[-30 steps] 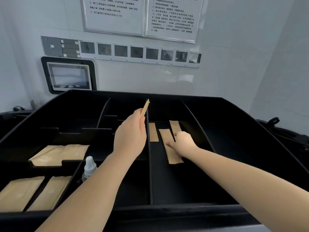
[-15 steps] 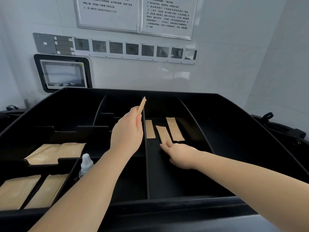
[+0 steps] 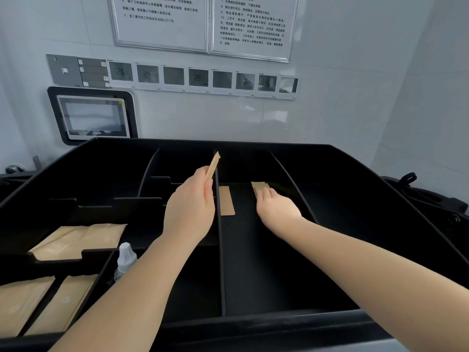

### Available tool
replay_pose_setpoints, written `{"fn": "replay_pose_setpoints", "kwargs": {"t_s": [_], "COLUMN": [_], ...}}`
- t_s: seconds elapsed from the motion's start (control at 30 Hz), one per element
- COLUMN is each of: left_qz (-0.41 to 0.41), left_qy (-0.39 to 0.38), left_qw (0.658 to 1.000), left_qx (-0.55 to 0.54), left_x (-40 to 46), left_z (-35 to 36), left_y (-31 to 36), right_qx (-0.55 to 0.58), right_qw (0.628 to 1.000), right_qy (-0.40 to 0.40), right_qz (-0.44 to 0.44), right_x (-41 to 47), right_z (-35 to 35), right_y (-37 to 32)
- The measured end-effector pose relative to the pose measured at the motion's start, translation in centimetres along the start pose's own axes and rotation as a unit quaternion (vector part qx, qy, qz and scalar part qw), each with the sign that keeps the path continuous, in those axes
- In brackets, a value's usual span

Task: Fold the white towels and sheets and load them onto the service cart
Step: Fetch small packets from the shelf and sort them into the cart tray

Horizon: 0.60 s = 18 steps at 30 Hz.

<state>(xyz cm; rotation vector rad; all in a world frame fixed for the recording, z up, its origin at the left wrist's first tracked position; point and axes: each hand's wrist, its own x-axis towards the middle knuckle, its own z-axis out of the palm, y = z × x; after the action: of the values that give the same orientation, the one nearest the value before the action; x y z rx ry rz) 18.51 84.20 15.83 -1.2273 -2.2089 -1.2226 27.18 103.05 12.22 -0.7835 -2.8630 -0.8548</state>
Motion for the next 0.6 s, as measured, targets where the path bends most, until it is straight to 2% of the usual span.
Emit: {"fn": "replay_pose_setpoints", "kwargs": {"t_s": [0.23, 0.37, 0.43, 0.5, 0.6], "left_qz": [-0.001, 0.003, 0.006, 0.012, 0.02], "left_qy": [0.005, 0.011, 0.019, 0.028, 0.039], "left_qw": [1.0, 1.0, 1.0, 0.999, 0.996], "left_qx": [-0.007, -0.014, -0.019, -0.026, -0.076], "left_x": [0.2, 0.2, 0.2, 0.2, 0.3], "left_z": [0.1, 0.2, 0.2, 0.0, -0.3], "left_y": [-0.3, -0.4, -0.5, -0.6, -0.4], "right_qx": [0.029, 0.056, 0.114, 0.211, 0.393], "right_qw": [0.979, 0.963, 0.964, 0.967, 0.918], "right_qy": [-0.203, -0.263, -0.238, -0.137, 0.032], "right_qz": [0.006, -0.005, 0.03, 0.047, 0.034], "right_x": [1.2, 1.7, 1.5, 1.3, -0.3], "right_z": [1.7, 1.7, 1.0, -0.5, -4.0], "right_y": [0.3, 0.4, 0.4, 0.4, 0.3]}}
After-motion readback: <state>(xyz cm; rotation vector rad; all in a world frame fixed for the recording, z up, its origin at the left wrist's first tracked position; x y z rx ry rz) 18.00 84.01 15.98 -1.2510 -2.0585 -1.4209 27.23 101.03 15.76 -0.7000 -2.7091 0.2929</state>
